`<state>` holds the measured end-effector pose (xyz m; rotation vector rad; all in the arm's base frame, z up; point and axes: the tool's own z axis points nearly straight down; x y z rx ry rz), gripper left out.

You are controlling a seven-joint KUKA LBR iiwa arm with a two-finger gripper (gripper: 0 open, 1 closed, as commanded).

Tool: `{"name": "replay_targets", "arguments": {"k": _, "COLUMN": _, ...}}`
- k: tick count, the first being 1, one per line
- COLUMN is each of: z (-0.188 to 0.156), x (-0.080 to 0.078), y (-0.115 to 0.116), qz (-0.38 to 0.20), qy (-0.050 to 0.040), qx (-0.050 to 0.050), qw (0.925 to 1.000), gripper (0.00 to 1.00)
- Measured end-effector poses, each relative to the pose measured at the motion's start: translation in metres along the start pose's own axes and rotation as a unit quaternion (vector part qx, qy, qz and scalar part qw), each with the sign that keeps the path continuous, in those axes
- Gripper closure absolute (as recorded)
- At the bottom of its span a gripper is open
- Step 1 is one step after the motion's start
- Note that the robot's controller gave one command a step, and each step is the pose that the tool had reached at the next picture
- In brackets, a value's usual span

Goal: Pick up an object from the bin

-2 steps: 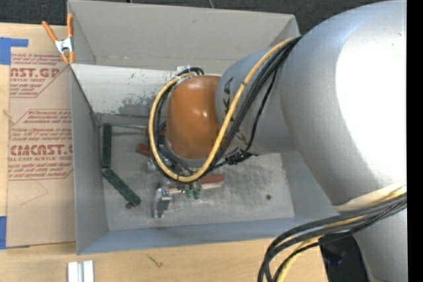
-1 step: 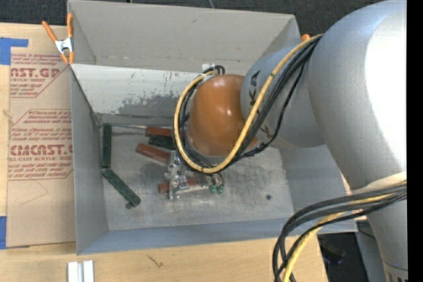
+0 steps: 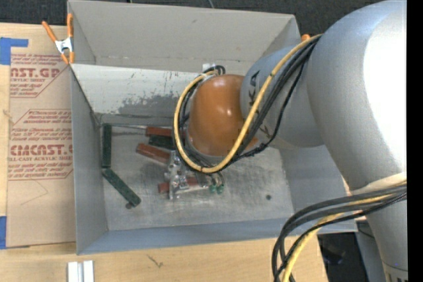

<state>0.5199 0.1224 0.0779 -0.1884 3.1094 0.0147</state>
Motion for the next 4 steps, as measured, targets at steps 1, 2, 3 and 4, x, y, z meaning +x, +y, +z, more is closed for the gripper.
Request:
{"name": "replay_targets", "arguments": {"k": 1, "z": 0.0, "x": 0.0, "y": 0.0, "qz": 0.0, "qy": 0.0, "qx": 0.0, "qw": 1.0, "gripper": 1.0}}
{"name": "replay_targets", "arguments": {"k": 2, "z": -0.115, "x": -0.03, "y": -0.023, "qz": -0.004, "qy": 0.0122, "qx": 0.004, "qw": 0.9999, "gripper": 1.0}}
{"name": "replay_targets", "arguments": {"k": 3, "z": -0.115, "x": -0.03, "y": -0.023, "qz": -0.004, "qy": 0.0126, "qx": 0.003, "qw": 0.9999, "gripper": 1.0}}
{"name": "replay_targets", "arguments": {"k": 4, "z": -0.253, "x": -0.068, "y": -0.067, "qz": -0.208, "qy": 0.0124, "qx": 0.001, "qw": 0.978, "gripper": 1.0}}
